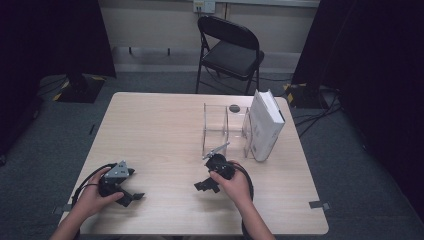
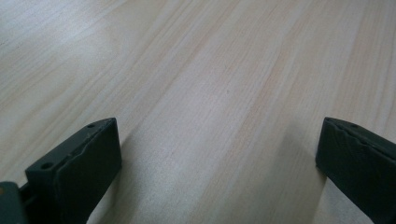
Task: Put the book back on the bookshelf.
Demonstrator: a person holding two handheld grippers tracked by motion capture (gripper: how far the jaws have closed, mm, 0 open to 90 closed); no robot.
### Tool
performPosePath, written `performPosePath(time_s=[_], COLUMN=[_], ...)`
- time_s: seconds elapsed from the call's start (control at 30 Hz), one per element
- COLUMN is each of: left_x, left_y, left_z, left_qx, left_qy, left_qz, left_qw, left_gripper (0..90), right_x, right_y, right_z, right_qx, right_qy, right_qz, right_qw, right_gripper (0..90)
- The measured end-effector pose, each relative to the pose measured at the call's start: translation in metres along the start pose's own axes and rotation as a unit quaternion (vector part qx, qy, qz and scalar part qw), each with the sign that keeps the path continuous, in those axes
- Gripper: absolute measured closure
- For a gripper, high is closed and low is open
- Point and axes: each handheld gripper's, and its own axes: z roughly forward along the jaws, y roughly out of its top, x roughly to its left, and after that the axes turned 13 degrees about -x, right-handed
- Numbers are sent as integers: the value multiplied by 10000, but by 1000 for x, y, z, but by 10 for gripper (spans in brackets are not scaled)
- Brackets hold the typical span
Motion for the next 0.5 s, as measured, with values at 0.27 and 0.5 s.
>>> performPosePath(time_s=[0.27,0.5], left_x=[0,0], left_y=[0,0], left_z=[0,0], left_qx=[1,-3], left_qy=[-1,2], left_qz=[-1,0], left_qw=[10000,10000], left_gripper=[0,0], right_x=[4,9], right_y=[-7,-8], right_z=[13,18], right_qx=[14,-96], right_qy=[40,-37], right_qz=[-104,-442], right_qw=[9999,9990], right_gripper=[163,139])
